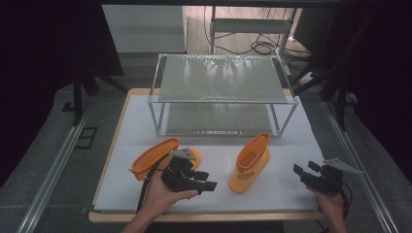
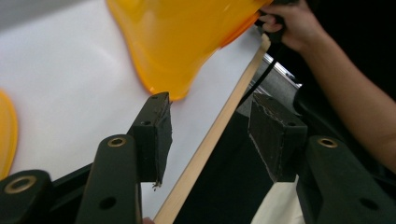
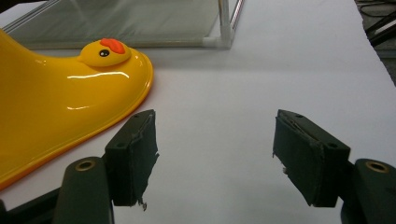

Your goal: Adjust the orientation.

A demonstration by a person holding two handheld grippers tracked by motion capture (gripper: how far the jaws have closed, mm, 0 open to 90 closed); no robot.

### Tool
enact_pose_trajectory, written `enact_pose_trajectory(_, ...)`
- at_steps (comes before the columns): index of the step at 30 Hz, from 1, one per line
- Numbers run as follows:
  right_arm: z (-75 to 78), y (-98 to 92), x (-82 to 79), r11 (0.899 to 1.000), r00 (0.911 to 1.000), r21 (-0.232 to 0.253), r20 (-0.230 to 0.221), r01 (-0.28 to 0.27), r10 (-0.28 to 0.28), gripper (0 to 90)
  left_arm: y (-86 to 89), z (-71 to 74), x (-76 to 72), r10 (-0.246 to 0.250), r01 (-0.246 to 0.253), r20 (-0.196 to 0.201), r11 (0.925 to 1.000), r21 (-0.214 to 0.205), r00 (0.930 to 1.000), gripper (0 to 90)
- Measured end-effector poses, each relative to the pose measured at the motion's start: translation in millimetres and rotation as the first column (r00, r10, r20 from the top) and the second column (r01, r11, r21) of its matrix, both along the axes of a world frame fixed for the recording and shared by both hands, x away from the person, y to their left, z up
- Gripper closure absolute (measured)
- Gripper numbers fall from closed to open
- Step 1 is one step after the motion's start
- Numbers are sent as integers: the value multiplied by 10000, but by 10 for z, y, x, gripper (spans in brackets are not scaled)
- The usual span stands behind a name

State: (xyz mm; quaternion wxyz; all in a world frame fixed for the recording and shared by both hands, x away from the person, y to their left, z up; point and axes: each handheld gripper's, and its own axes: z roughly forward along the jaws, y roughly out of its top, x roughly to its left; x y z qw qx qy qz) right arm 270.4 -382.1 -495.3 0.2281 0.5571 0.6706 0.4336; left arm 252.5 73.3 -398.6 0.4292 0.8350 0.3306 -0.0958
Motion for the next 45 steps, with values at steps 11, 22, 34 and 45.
enact_pose_trajectory(11, 3, -14, 4, 10000, 10000, 24, 6, 9, -9, 304, -343, 441, 299, -229, 227, -170, 9997, -72, 9996, 494)
enact_pose_trajectory(22, -3, -13, 12, 10000, 10000, 8, -50, -47, 47, 304, -646, 718, 565, -539, 548, -412, 9983, 204, 9977, 493)
enact_pose_trajectory(34, 2, -26, 8, 10000, 10000, 82, -18, -43, 43, 304, -997, 740, 925, -568, 677, -835, 9888, 1334, 9949, 503)
enact_pose_trajectory(45, -5, -41, 13, 9999, 10000, 125, -41, -16, 16, 304, -1284, 553, 1132, -653, 994, -1372, 9607, 2591, 9884, 548)
